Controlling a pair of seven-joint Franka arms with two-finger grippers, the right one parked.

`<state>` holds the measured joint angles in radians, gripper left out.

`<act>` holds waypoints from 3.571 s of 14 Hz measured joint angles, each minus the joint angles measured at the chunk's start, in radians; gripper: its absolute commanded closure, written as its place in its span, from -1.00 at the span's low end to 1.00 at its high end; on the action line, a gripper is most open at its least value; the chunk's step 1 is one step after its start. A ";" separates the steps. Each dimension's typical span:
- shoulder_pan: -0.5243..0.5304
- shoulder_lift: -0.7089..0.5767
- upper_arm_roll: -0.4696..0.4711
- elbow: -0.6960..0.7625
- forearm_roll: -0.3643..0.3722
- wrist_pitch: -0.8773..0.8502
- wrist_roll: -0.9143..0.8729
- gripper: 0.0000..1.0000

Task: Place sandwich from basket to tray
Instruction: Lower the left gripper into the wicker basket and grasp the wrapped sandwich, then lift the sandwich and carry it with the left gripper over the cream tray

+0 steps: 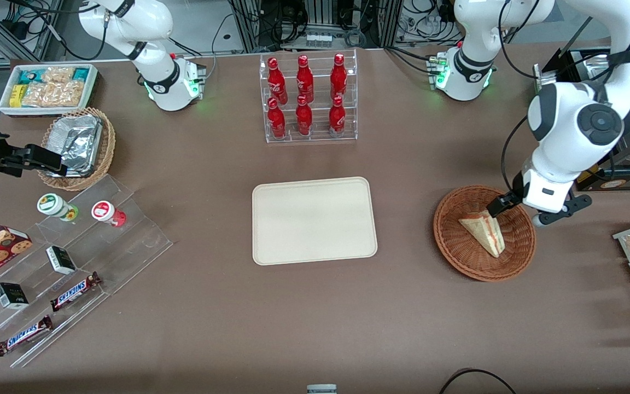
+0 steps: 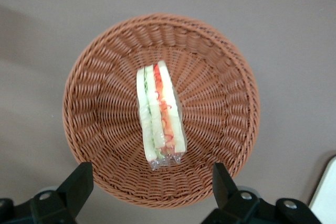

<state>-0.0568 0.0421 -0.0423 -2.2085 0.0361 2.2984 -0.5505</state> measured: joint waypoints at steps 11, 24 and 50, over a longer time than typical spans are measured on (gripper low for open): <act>-0.001 0.161 -0.011 -0.044 0.000 0.161 -0.029 -1.00; 0.007 0.202 -0.007 -0.025 0.004 0.197 -0.030 1.00; -0.657 0.583 -0.036 0.717 0.006 -0.214 -0.221 1.00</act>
<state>-0.7133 0.6251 -0.0783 -1.4916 0.0418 2.0840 -0.7717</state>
